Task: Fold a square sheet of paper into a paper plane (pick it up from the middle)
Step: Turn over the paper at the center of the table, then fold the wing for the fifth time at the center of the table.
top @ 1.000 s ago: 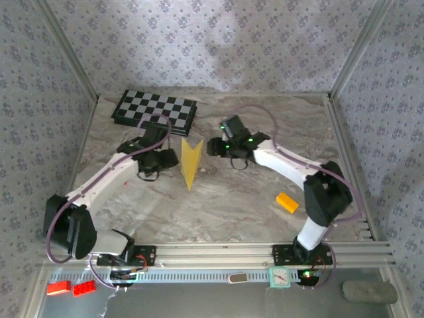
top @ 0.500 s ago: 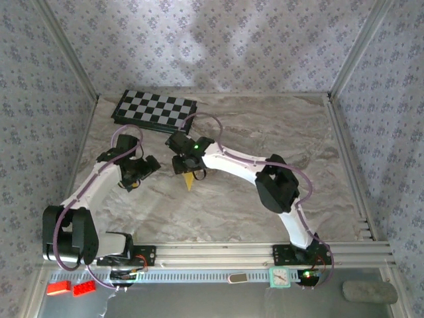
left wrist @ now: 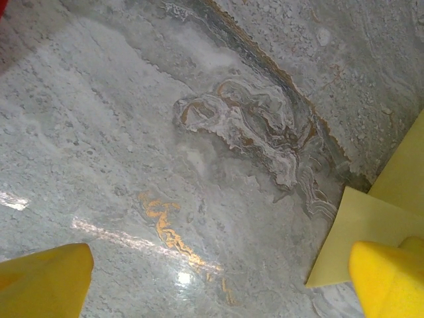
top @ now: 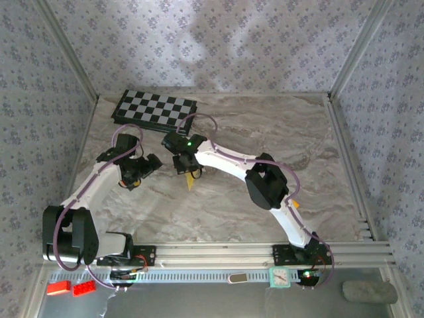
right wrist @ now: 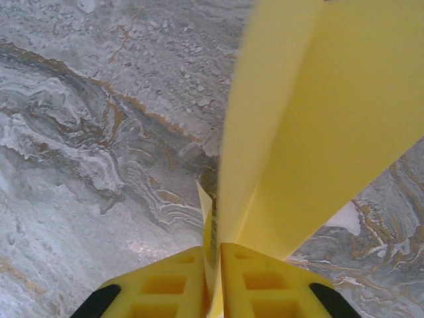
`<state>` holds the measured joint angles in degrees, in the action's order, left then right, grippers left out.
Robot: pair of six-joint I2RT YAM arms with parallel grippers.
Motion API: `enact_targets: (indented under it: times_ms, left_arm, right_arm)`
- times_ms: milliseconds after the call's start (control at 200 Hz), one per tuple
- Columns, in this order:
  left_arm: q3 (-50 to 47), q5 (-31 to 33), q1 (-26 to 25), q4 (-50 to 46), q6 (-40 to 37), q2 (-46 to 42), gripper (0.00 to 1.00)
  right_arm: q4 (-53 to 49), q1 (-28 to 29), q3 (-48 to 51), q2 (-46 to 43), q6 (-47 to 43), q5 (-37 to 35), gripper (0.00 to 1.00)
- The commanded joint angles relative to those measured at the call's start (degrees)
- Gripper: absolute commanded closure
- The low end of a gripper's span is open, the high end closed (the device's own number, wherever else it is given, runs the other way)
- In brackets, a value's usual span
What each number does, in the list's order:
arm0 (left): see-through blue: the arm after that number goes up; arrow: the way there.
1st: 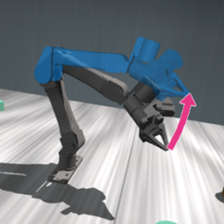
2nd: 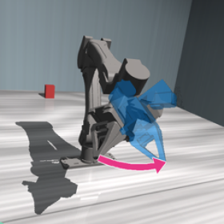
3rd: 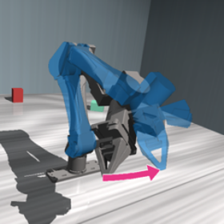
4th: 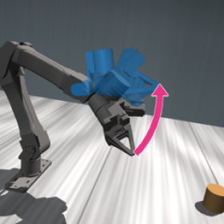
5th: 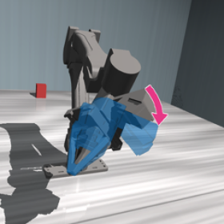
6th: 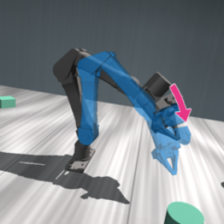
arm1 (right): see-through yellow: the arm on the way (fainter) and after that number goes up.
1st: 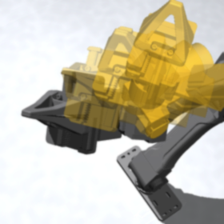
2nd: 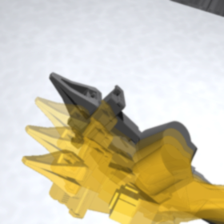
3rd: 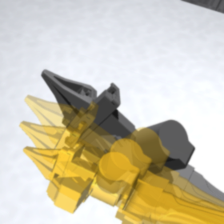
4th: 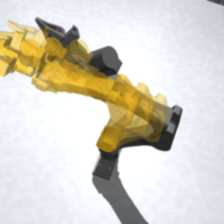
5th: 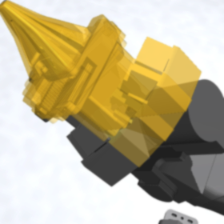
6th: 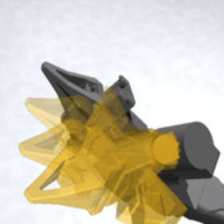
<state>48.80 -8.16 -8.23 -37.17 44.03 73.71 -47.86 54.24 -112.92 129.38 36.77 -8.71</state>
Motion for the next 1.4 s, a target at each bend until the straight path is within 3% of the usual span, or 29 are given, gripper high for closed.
enact_targets:
  times_ms: [0, 430, 655, 1034, 1394]
  left_arm:
    - [-0.51, -2.29, 0.40, 1.47, -0.19, -0.72, 0.01]
    - [-4.62, -13.95, -0.10, 14.10, 0.05, 0.91, 0.03]
    - [-4.90, -15.39, -5.35, 19.50, 2.28, 2.48, 0.09]
    - [-6.03, -18.00, -16.44, 36.57, 14.87, 10.21, 0.38]
    - [-2.04, -18.50, -22.44, 44.44, 21.57, 21.47, 0.65]
  right_arm:
    - [1.83, -1.15, 3.52, -5.63, 1.55, -1.60, 0.88]
    - [33.73, -7.95, 33.32, -23.18, 3.61, 15.36, 0.89]
    - [44.43, -10.75, 45.10, -26.82, 7.85, 19.63, 0.89]
    - [51.95, -13.41, 57.07, -29.69, 14.94, 20.05, 0.88]
    - [52.09, -14.13, 58.49, -28.78, 19.42, 20.92, 0.86]
